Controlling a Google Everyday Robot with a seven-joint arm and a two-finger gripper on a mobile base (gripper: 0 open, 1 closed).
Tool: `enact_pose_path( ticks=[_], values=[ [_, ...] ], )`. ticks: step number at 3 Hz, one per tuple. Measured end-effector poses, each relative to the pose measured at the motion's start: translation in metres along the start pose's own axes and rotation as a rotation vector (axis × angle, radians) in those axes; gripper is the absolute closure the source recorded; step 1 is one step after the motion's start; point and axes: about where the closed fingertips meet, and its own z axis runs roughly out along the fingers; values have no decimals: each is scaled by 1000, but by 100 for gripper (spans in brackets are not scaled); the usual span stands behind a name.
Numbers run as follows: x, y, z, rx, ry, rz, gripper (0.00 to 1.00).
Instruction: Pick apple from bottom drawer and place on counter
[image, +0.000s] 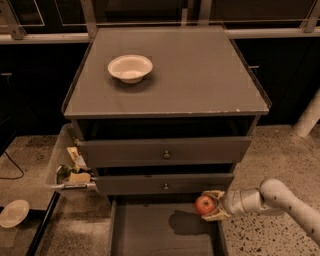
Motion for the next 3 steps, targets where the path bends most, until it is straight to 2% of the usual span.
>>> enact_pose_path(
  ticks=[1, 2, 3],
  values=[
    [-35, 7, -13, -24, -7, -65, 100],
    [-82, 14, -39, -21, -9, -154, 100],
    [-127, 21, -69, 17, 8, -231, 100]
  ],
)
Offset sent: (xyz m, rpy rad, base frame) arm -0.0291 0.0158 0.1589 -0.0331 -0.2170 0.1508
